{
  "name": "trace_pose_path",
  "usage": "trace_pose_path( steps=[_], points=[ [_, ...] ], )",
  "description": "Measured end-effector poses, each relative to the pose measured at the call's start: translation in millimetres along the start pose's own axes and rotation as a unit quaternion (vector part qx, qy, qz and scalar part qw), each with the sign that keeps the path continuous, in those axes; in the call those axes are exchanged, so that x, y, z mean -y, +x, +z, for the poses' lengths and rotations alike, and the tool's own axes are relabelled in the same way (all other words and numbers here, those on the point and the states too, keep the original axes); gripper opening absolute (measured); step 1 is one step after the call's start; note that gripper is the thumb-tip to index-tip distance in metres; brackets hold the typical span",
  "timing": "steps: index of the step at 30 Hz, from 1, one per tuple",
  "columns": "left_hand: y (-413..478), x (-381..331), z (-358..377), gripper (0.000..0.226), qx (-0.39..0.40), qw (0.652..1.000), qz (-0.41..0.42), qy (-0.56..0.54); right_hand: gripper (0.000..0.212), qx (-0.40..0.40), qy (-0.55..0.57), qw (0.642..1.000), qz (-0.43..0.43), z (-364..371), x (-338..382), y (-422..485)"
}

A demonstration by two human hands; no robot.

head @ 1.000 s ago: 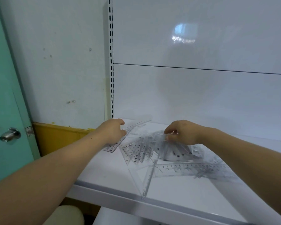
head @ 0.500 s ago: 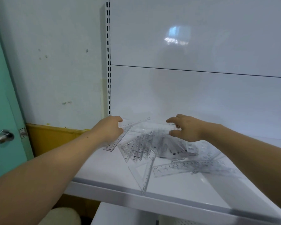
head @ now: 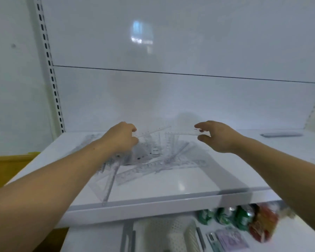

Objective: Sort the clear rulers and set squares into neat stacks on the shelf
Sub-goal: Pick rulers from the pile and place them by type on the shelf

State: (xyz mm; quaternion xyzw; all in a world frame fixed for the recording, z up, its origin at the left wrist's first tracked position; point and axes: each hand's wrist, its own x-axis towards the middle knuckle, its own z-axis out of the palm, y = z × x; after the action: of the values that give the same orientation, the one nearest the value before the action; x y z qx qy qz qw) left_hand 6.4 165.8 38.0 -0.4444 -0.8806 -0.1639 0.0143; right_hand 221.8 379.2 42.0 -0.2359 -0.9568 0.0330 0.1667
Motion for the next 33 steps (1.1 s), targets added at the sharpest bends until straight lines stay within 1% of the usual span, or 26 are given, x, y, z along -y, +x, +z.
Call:
trace_pose_path(
  steps=[5, 13, 17, 21, 24, 33],
  points=[
    [17.8, -100.7, 29.4, 0.05, 0.008, 0.999, 0.053, 0.004, 0.04, -0.019, -0.009, 0.998, 0.062, -34.0, -89.3, -56.8],
    [37.1, -298.5, 101.1, 0.048, 0.015, 0.991, 0.131, -0.007, 0.045, -0.023, -0.016, 0.985, 0.172, -91.1, -247.1, -162.5],
    [45.5, -365.7, 133.8, 0.048, 0.032, 0.989, 0.146, -0.018, 0.044, -0.028, -0.006, 0.978, 0.208, -102.4, -307.8, -199.9],
    [63.9, -400.9, 153.3, 0.049, 0.049, 0.989, 0.137, -0.019, 0.044, -0.015, -0.003, 0.975, 0.224, -104.8, -353.2, -210.0],
    [81.9, -413.6, 161.7, 0.048, 0.051, 0.99, 0.127, -0.021, 0.043, -0.014, 0.008, 0.975, 0.22, -99.1, -378.2, -199.0],
    [159.9, -412.9, 174.3, 0.048, 0.028, 0.995, 0.092, -0.01, 0.042, 0.015, 0.018, 0.985, 0.17, -76.7, -439.3, -104.9]
  ],
)
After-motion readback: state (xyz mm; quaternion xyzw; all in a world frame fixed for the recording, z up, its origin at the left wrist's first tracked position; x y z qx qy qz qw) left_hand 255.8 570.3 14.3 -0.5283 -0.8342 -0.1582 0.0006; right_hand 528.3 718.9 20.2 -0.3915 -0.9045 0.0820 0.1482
